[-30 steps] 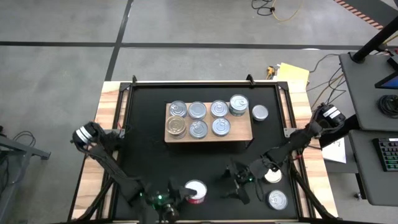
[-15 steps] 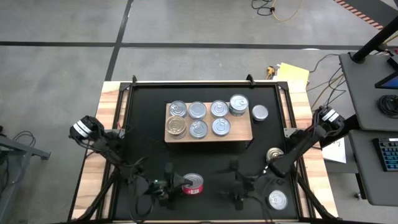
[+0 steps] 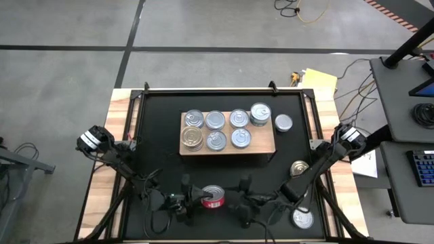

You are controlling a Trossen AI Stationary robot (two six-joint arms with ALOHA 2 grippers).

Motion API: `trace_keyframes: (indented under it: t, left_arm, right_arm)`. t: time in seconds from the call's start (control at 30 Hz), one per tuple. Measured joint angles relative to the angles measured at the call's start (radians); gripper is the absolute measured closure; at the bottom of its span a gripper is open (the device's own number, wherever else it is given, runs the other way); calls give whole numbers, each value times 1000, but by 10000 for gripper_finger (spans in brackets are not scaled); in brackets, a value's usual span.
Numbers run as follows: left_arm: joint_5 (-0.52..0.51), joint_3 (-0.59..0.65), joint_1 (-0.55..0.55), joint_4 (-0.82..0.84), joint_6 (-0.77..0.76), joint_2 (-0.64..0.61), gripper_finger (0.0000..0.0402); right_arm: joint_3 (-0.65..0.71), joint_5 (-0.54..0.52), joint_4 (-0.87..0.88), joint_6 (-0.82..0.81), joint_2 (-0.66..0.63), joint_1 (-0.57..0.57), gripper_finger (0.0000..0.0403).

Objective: Stack canned seafood by type on shelf
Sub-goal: Stack the red tuna can on the red tuna can

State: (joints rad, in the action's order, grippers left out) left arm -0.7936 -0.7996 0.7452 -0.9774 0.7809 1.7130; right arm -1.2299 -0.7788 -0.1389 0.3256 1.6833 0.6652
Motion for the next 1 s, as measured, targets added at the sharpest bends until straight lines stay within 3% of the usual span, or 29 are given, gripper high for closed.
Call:
trace_keyframes:
  t: [0.27,0.57,0.7,0.73,0.9,1.0]
  left_arm:
    - [0,-14,-11,7,21,0,288]
    - [56,-23,-41,5,-4,0,288]
    - [40,-23,-41,-13,-47,0,285]
    - [19,-23,-41,-18,-64,0,270]
    - [-113,-23,-40,-21,-61,0,125]
    - [-188,-23,-40,-28,-64,-2,77]
  right_arm:
    - [-2,20,-2,-9,2,-26,154]
    - [-5,46,-16,24,2,-39,197]
    - [-5,47,-13,52,2,-39,251]
    - [-5,46,-15,59,2,-39,268]
    - [-6,12,13,84,-5,-37,268]
    - [-24,-64,107,84,-22,-30,268]
